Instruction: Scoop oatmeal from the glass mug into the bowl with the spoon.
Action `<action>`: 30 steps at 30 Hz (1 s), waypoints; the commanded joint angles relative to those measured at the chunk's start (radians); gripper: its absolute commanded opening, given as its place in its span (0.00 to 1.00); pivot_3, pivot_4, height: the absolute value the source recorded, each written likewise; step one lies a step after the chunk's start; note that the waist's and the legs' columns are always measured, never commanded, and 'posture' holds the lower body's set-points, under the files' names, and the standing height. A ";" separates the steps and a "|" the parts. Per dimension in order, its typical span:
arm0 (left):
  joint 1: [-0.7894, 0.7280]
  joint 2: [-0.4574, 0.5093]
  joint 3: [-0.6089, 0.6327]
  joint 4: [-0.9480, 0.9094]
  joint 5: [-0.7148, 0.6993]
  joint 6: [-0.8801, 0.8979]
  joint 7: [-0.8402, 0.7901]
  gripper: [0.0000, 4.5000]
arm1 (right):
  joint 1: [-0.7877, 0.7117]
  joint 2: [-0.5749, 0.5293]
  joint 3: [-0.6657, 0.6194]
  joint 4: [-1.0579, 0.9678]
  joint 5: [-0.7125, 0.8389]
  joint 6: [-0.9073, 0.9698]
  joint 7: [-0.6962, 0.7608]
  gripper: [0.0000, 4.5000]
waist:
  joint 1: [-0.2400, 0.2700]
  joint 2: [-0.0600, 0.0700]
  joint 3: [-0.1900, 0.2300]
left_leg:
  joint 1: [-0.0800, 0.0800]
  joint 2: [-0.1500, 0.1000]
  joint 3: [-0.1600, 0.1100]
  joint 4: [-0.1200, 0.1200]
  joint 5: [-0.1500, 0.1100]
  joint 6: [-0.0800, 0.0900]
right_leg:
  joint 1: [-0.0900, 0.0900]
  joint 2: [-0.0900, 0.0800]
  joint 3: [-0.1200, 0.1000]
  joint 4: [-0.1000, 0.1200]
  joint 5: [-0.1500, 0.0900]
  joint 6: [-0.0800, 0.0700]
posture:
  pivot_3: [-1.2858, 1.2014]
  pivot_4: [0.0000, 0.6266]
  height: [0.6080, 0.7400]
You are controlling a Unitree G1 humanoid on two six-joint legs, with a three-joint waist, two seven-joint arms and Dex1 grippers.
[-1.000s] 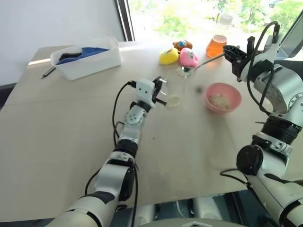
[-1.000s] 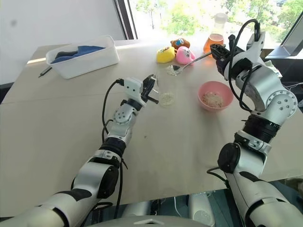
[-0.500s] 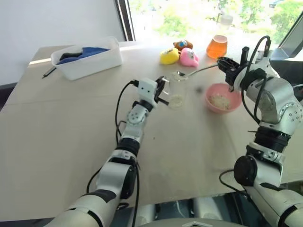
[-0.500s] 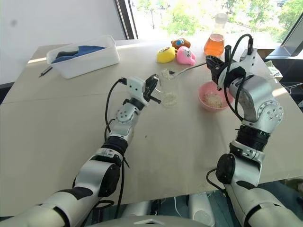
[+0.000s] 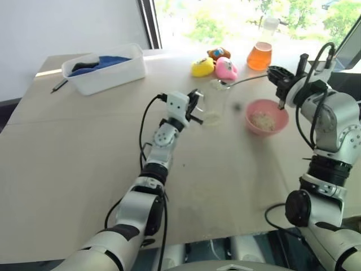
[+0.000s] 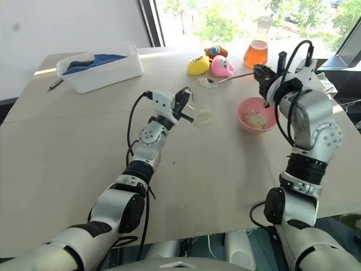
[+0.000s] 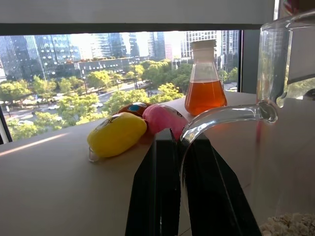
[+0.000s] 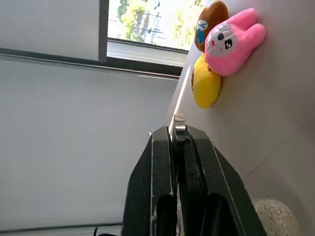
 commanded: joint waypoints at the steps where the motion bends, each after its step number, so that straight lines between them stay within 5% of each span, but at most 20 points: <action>1: -0.043 -0.011 0.006 0.002 -0.010 -0.042 -0.010 0.01 | 0.004 -0.049 -0.033 -0.054 0.043 -0.042 0.016 0.00 | -0.001 0.000 0.000 | 0.000 0.000 0.000 0.000 0.000 0.000 | 0.000 0.000 0.000 0.000 0.000 0.000 | 0.52 0.24 1.00; 22: -0.022 -0.006 0.010 0.043 -0.014 -0.062 -0.061 0.01 | 0.233 -0.237 -0.095 -0.035 -0.014 -0.062 0.141 0.00 | 0.001 0.000 0.000 | 0.000 0.001 0.001 0.000 0.000 0.000 | 0.000 0.000 0.001 0.000 0.000 0.000 | 0.52 0.24 1.00; 30: 0.011 -0.003 0.013 0.014 -0.019 -0.059 -0.065 0.01 | 0.220 -0.371 0.073 -0.019 -0.322 0.043 0.344 0.00 | 0.000 0.000 0.000 | 0.002 0.001 0.003 0.001 0.000 0.001 | 0.000 0.000 0.003 -0.001 0.000 0.000 | 0.52 0.24 1.00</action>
